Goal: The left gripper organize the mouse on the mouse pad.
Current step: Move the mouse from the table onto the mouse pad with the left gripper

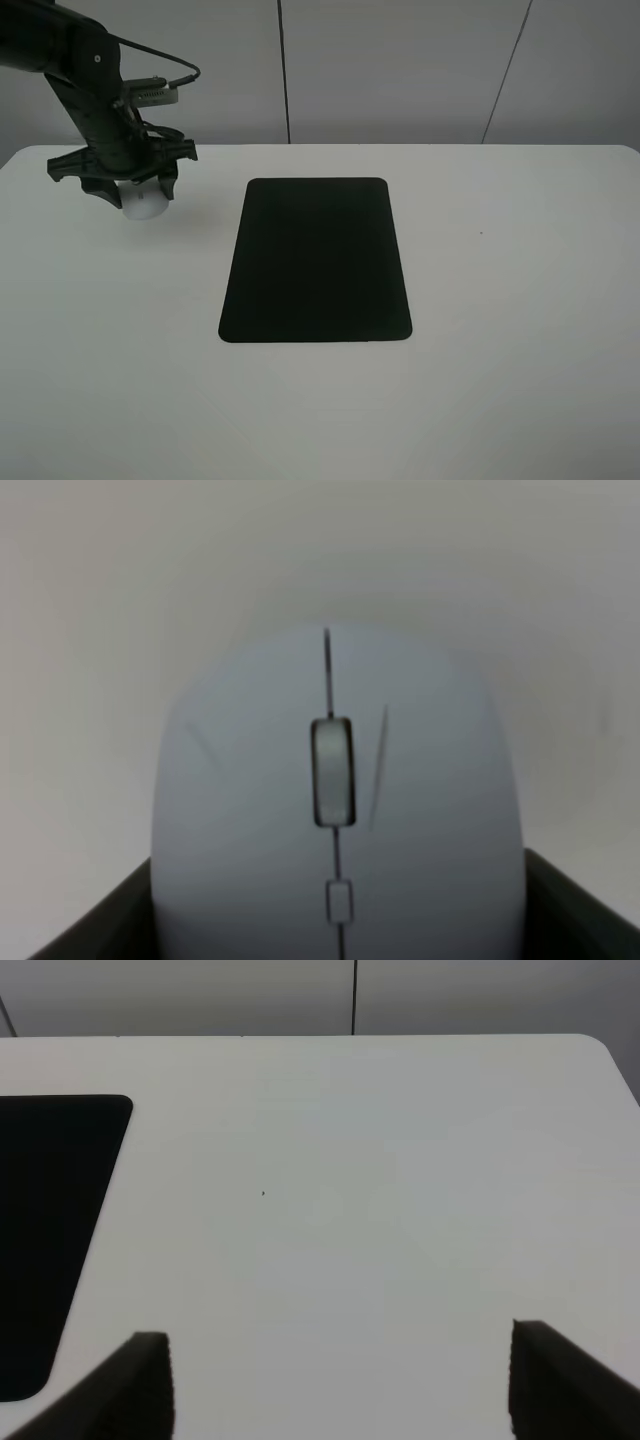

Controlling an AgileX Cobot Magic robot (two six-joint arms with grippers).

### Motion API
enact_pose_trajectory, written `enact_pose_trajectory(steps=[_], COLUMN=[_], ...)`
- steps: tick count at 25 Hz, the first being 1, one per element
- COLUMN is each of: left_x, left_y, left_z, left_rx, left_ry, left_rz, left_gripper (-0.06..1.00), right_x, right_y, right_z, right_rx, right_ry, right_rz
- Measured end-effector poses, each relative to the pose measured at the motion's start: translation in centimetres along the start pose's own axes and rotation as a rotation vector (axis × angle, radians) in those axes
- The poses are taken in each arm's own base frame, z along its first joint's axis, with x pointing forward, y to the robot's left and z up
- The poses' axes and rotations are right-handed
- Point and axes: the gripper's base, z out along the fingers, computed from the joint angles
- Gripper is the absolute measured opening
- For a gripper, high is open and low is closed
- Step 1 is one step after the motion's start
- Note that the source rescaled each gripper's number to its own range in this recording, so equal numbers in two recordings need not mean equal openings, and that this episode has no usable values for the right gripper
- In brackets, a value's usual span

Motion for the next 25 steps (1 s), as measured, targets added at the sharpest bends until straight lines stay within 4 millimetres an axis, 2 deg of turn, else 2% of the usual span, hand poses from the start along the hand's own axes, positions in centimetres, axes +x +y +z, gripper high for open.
enact_pose_trajectory(steps=[6,14,18,25], left_x=[0.5,0.5,0.6,1.1], left_y=[-1.9,-5.7,-7.3,-9.5], left_z=[-1.2,-3.7,-4.6,-4.8], left_rx=[0.006,0.094,0.151,0.234], left_ry=[0.004,-0.066,-0.100,-0.107], left_rz=[0.095,0.238,0.255,0.248], left_gripper=[0.01,0.01,0.01,0.01], right_x=[0.0,0.0,0.0,0.0], right_y=[0.0,0.0,0.0,0.0], right_z=[0.0,0.0,0.0,0.0], right_rx=[0.000,0.000,0.000,0.000], right_ry=[0.000,0.000,0.000,0.000], right_rz=[0.000,0.000,0.000,0.000])
